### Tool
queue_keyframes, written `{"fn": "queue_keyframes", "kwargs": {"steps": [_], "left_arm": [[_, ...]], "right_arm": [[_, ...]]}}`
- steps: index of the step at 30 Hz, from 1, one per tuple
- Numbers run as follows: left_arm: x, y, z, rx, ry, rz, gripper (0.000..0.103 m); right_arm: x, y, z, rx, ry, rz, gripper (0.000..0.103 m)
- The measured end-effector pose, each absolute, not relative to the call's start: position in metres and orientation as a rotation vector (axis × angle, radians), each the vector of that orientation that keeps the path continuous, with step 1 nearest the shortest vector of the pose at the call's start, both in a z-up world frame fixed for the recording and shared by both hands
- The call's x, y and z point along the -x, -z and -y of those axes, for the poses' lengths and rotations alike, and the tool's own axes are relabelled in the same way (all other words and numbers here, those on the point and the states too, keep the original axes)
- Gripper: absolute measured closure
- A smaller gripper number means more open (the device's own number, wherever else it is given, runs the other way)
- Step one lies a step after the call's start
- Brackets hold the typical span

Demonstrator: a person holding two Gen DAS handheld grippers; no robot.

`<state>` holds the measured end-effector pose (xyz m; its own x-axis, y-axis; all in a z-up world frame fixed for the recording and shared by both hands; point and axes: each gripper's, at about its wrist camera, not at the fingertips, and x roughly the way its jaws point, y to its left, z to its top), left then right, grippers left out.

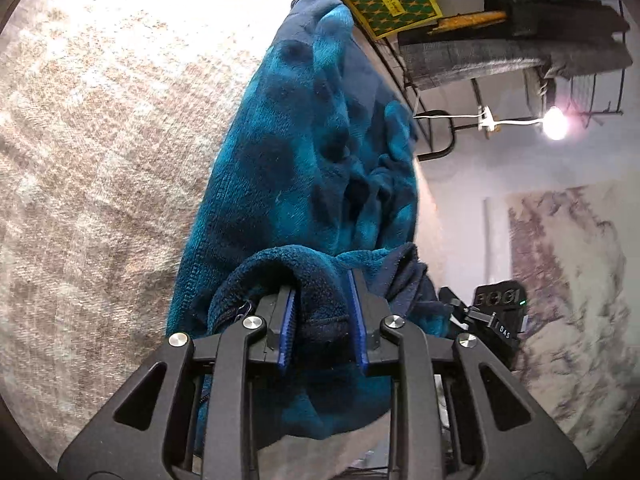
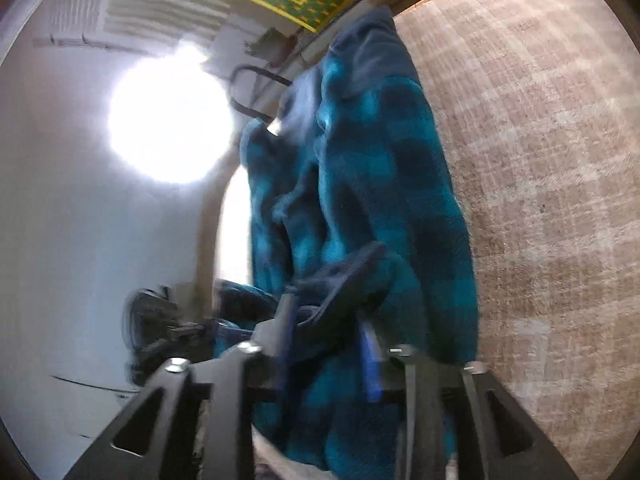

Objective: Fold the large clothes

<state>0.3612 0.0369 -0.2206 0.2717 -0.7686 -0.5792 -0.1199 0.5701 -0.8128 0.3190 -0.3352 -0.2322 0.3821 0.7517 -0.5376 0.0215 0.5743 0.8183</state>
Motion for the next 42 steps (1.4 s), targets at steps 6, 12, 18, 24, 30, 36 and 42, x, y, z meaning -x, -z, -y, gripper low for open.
{"fn": "queue_keyframes", "kwargs": {"steps": [6,12,18,24,30,36,42], "left_arm": [[-0.364,0.214,-0.051,0.932,0.577,-1.221,0.070],[-0.368,0.208,-0.054,0.958,0.614,-1.218,0.043],[-0.369,0.175,-0.063,0.738,0.616,-1.121,0.042],[-0.355,0.204,-0.037,0.429,0.621,-1.179,0.042],[-0.340,0.210,0.002,0.250,0.729,-1.146,0.062],[-0.346,0.197,-0.011,0.417,0.837,-1.153,0.082],[-0.387,0.260,-0.042,0.566,0.682,-1.287,0.081]], "right_arm": [[-0.299,0.209,0.374,-0.871,-0.622,-0.912,0.037],[-0.274,0.221,0.374,-0.724,-0.620,-0.957,0.037],[-0.267,0.232,0.333,-0.505,-0.672,-1.019,0.042],[-0.274,0.233,0.324,-0.440,-0.695,-0.994,0.041],[-0.275,0.230,0.312,-0.366,-0.658,-0.999,0.073],[-0.260,0.196,0.317,-0.341,-0.680,-0.889,0.091],[-0.297,0.224,0.332,-0.382,-0.523,-0.919,0.093]]}}
